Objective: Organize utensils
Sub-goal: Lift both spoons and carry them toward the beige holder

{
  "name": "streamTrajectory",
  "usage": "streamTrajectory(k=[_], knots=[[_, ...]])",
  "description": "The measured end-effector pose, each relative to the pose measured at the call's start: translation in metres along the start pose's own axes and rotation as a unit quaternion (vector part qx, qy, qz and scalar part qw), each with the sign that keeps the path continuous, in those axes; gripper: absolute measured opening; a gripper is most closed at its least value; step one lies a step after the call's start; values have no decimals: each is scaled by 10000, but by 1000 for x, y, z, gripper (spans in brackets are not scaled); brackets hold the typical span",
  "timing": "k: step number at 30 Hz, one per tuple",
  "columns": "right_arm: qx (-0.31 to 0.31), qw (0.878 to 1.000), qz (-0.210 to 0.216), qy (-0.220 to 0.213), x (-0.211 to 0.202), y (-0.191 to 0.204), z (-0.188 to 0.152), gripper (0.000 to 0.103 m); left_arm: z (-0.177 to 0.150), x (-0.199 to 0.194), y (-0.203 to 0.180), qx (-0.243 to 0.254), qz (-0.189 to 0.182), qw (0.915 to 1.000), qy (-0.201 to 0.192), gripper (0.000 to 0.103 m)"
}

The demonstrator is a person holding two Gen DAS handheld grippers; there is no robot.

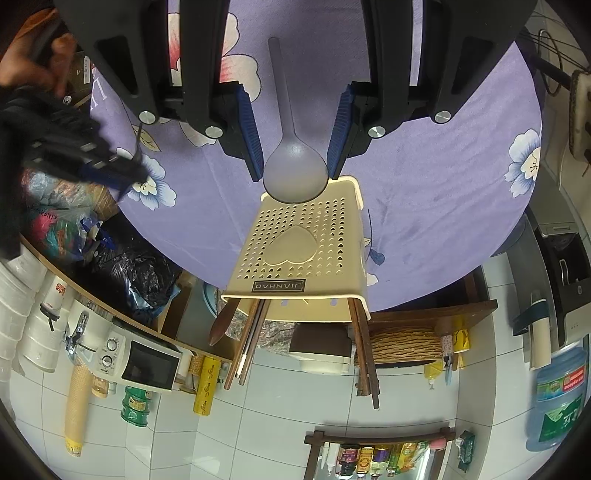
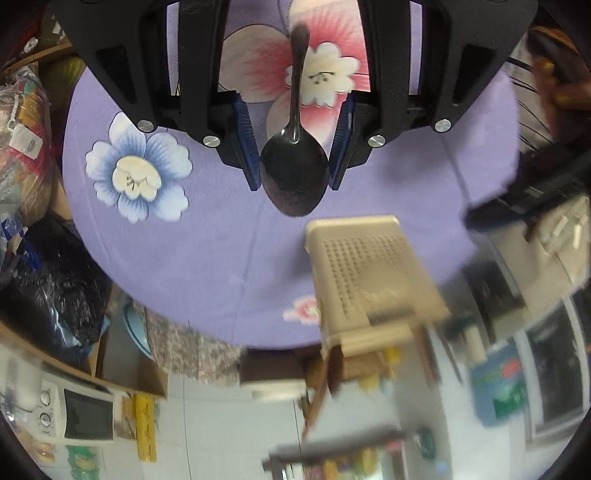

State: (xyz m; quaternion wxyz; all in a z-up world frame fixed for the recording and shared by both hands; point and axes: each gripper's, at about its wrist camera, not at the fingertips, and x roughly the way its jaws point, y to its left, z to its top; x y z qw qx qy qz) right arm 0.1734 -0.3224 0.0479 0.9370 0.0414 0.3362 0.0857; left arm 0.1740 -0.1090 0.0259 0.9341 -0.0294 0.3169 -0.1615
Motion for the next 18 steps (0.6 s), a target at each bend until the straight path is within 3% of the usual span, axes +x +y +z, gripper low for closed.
streamTrajectory(k=[3,18], knots=[[-53,9999,84,-128,-14,4,6,38,0,-1,1,-29,-2,10000,-14,36],[-127,9994,317,-96,-7,10,10,38,4,-12,9,45,-177,9998,-83,36]])
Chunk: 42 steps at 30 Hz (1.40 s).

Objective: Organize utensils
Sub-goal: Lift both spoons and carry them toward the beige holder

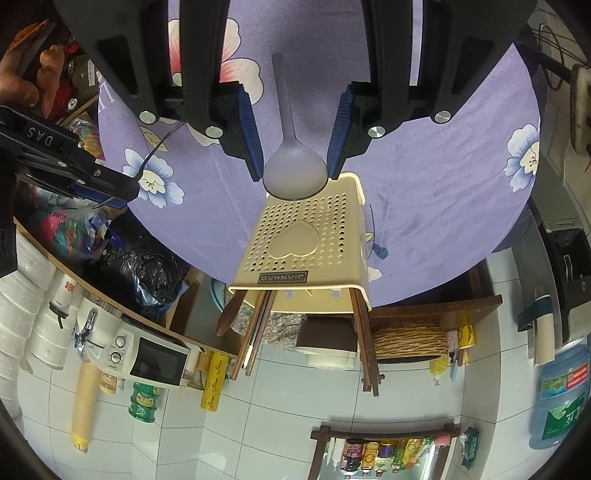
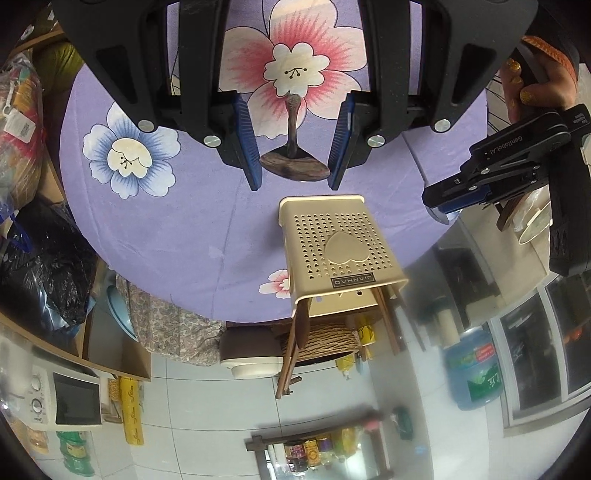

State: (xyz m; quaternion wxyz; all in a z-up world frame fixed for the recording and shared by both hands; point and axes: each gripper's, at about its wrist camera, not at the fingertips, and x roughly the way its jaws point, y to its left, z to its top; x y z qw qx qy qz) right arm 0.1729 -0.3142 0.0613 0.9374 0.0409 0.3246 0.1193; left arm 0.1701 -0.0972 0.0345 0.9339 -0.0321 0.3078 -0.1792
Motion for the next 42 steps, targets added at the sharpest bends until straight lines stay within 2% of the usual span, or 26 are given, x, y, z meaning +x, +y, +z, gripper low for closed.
streamTrajectory(k=[2,3,4,6,10,13,16,18,20,21,23,27,28,32,36,39,42], knots=[[-51,10000,84,-14,0,4,3,38,3,-2,5,-19,-50,10000,-5,36],[-94,9999,140,-27,1,7,5,38,6,-3,7,-19,-73,10000,-9,21],[-131,9997,184,-44,1,9,7,38,8,-4,8,-10,-110,9999,-1,12],[-227,9993,266,-111,2,16,14,38,16,-7,10,5,-203,9998,-29,12],[-427,9986,237,-218,5,28,28,38,29,-13,9,189,-46,9996,-226,12],[-485,9985,149,-213,8,32,31,38,28,-10,16,88,11,9997,-215,12],[-372,9990,121,-214,8,28,28,38,22,-2,22,19,138,9999,-97,12],[-321,9993,99,-169,9,25,26,38,17,11,25,15,129,9998,140,12],[-297,9994,59,-140,10,23,24,38,12,20,26,79,150,9993,332,18],[-278,9995,45,-140,9,23,23,38,9,28,24,126,191,9987,459,36],[-277,9995,33,-170,6,22,22,38,3,43,21,175,191,9976,639,59],[-235,9993,-54,-268,-2,20,19,38,-7,77,11,393,339,9928,1077,63],[-208,9993,-69,-287,-4,18,18,38,-12,91,9,414,438,9902,1263,63],[-79,9995,-99,-284,-11,10,11,38,-24,120,3,389,618,9844,1602,64],[-16,9997,-113,-238,-10,4,6,38,-29,136,-9,532,815,9807,1695,64],[30,9997,-92,-234,-10,1,3,38,-24,143,-12,473,898,9810,1656,64],[54,9997,-71,-220,-8,1,2,38,-18,150,-17,545,948,9800,1665,61]])
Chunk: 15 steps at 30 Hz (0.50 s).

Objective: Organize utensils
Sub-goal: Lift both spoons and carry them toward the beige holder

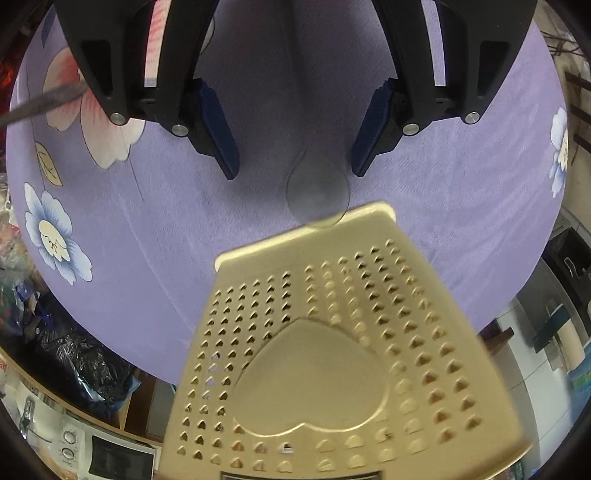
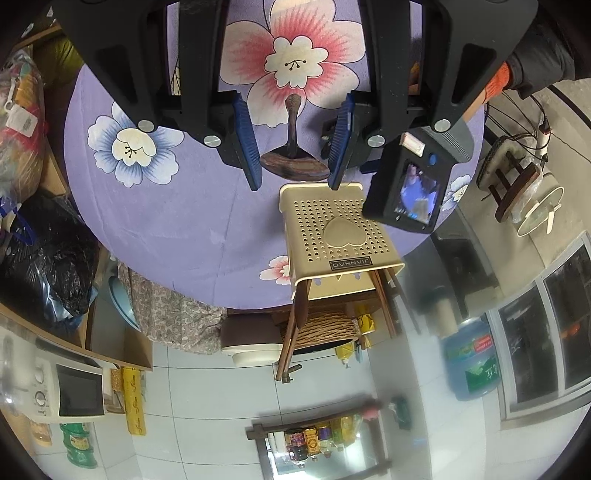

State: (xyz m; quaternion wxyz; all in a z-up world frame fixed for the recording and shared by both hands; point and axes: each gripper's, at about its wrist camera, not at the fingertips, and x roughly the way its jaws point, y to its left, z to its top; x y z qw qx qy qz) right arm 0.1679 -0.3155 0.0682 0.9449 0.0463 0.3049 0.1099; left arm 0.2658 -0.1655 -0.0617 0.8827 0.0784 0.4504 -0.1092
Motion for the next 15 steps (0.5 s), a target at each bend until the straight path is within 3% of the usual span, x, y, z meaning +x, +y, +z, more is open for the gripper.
streamTrajectory(k=[5,7,15], knots=[[16,10000,18,36,3,0,-3,38,11,6,0,-61,65,9999,48,49],[11,10000,29,53,4,1,-5,38,12,6,0,-72,55,10000,18,38],[14,10000,34,86,6,2,-5,38,9,-5,4,-144,-103,9997,-150,36]])
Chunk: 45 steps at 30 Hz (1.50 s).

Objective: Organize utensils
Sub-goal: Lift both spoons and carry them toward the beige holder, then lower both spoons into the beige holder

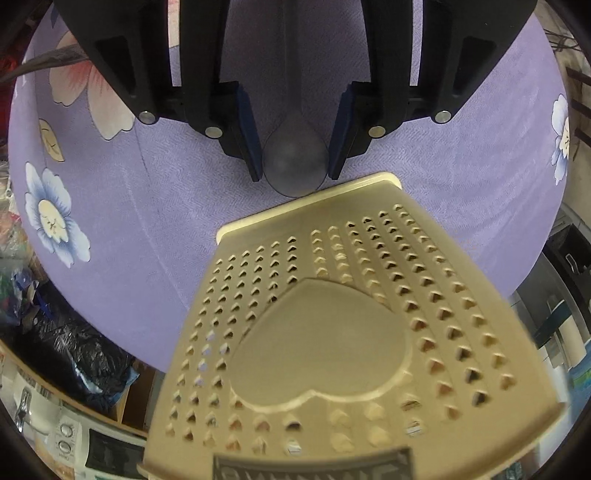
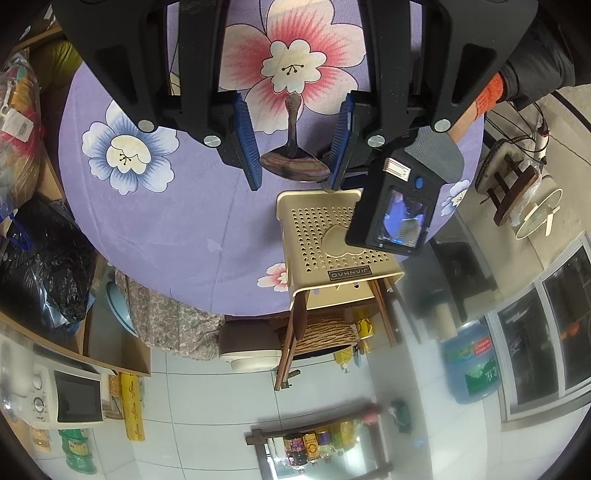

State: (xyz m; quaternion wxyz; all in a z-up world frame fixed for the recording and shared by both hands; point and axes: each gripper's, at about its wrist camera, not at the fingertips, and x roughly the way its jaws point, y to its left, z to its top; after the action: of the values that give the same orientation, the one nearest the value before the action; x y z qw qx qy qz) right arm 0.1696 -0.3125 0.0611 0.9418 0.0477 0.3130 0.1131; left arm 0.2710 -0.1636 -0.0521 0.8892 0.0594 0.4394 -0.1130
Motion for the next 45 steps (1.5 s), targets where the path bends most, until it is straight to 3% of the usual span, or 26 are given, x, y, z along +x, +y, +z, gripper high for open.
streamTrajectory(k=[6,12,27,33,39,42,45], knots=[[0,10000,5,5,0,0,-1,38,-7,-61,22,-222,-507,9963,-656,36],[35,10000,10,13,1,2,-4,38,-25,-139,46,-289,-870,9843,-1507,36],[-298,9993,228,-64,1,24,3,38,-26,-153,46,-395,-976,9785,-1776,36],[-678,9957,338,-542,-12,43,49,38,14,-194,54,-298,-1033,9664,-2334,36],[-853,9866,295,-1360,-29,59,128,38,77,-233,60,-395,-804,9444,-3165,36],[-893,9839,88,-1547,-19,64,151,38,99,-224,57,-431,-651,9432,-3231,36],[-931,9858,-61,-1394,9,64,159,38,104,-201,51,-438,-621,9480,-3091,36]])
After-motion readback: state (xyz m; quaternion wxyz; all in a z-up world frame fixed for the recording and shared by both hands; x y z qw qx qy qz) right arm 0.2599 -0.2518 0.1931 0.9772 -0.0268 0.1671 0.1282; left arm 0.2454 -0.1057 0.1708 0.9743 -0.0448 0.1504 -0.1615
